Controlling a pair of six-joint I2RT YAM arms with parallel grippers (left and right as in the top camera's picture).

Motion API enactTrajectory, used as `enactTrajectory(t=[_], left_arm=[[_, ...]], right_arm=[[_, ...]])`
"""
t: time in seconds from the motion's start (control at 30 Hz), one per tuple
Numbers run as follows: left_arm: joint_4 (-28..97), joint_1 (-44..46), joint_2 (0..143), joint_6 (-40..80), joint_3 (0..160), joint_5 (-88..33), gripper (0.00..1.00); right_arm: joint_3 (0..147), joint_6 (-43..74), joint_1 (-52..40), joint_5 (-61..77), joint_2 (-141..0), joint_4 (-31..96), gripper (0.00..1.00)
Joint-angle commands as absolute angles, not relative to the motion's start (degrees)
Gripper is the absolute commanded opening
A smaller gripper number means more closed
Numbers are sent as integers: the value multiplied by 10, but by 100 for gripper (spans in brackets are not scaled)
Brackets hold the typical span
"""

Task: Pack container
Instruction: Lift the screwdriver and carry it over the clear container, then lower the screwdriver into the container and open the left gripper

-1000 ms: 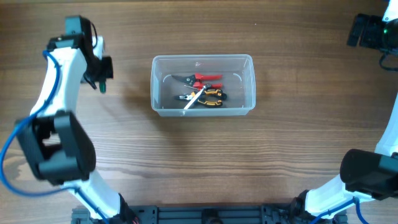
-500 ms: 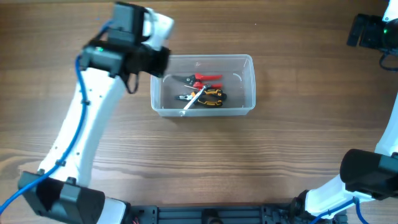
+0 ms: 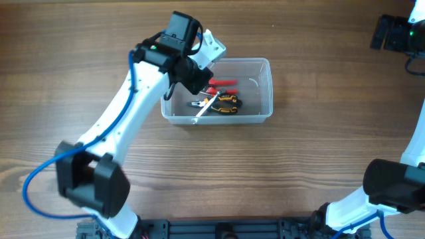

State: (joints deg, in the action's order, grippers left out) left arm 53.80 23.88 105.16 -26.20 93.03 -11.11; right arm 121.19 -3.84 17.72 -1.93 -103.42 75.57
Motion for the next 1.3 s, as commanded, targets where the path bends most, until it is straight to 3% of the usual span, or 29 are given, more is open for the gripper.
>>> enactTrajectory(t=[0.0, 0.57, 0.6, 0.7, 0.73, 0.9, 1.03, 1.27], left_arm=[[533, 237, 1086, -282, 938, -144, 4], [565, 236, 1156, -278, 938, -171, 5], [565, 236, 1156, -278, 938, -171, 6], [564, 236, 1157, -279, 938, -170, 27], [564, 236, 1157, -279, 938, -169, 30], [562, 234, 1157, -278, 938, -169, 31], [551, 231, 1157, -278, 938, -168, 43], [517, 225, 1133, -213, 983, -81, 50]], right_arm=[[1211, -29, 175, -15, -1029, 754, 100], [1211, -29, 175, -15, -1029, 754, 100], [1211, -29, 175, -15, -1029, 754, 100], [1211, -29, 175, -15, -1029, 754, 100], [1211, -29, 175, -15, -1029, 754, 100], [1211, -29, 175, -15, -1029, 754, 100], [1211, -29, 175, -15, -1029, 754, 100], [1211, -28, 175, -15, -1029, 754, 100]])
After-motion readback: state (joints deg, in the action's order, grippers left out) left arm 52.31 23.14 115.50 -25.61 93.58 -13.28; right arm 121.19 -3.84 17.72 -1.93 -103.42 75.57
